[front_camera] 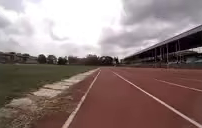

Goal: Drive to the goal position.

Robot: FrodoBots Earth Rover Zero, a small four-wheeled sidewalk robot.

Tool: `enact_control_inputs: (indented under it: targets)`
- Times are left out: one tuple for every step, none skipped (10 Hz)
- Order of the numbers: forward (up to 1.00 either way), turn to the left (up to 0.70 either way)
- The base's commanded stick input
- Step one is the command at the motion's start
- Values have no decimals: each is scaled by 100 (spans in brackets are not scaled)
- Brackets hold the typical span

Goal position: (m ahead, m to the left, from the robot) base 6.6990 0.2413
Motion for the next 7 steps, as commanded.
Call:
enact_control_inputs:
  targets:
    - [60,-2]
    - [60,-2]
    - [60,-2]
    - [60,-2]
    - [60,-2]
    - [60,-2]
    - [60,-2]
